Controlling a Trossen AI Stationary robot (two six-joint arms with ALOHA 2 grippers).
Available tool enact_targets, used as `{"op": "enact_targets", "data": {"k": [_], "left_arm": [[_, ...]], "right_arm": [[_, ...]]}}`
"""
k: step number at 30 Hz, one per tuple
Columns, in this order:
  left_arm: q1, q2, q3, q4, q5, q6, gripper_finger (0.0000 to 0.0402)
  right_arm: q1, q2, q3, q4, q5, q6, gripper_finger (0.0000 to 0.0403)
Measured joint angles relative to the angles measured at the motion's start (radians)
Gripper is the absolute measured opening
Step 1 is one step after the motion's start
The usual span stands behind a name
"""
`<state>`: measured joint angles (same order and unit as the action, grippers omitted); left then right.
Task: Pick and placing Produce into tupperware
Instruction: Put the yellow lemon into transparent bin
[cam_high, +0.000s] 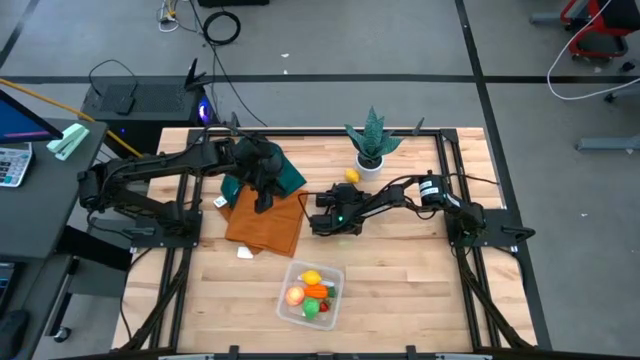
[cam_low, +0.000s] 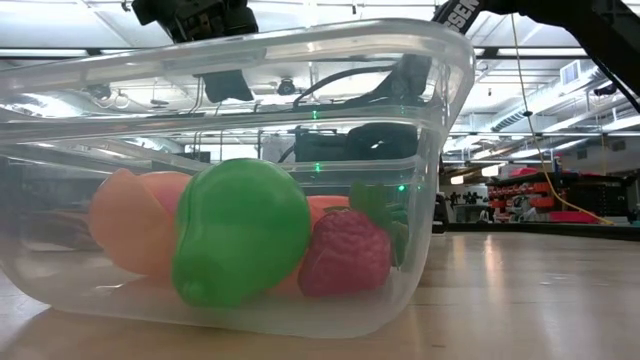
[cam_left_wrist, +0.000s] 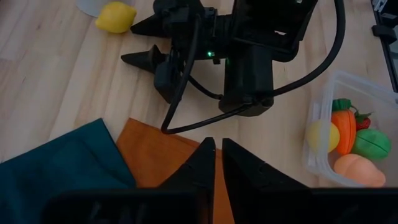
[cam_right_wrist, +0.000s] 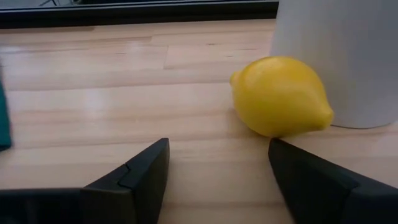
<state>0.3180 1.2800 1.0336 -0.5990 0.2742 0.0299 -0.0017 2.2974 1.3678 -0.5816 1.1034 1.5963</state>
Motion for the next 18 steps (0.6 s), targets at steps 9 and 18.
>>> {"op": "enact_targets", "data": {"k": [9, 18], "left_arm": [[0.000, 0.000, 0.000, 0.000, 0.000, 0.000, 0.0034], [0.000, 0.000, 0.000, -0.003, 0.000, 0.001, 0.0036]], "right_arm": [[0.000, 0.001, 0.000, 0.005, 0.009, 0.003, 0.0225], [-0.008, 0.000, 0.002, 0.027, 0.015, 0.022, 0.0277]]}}
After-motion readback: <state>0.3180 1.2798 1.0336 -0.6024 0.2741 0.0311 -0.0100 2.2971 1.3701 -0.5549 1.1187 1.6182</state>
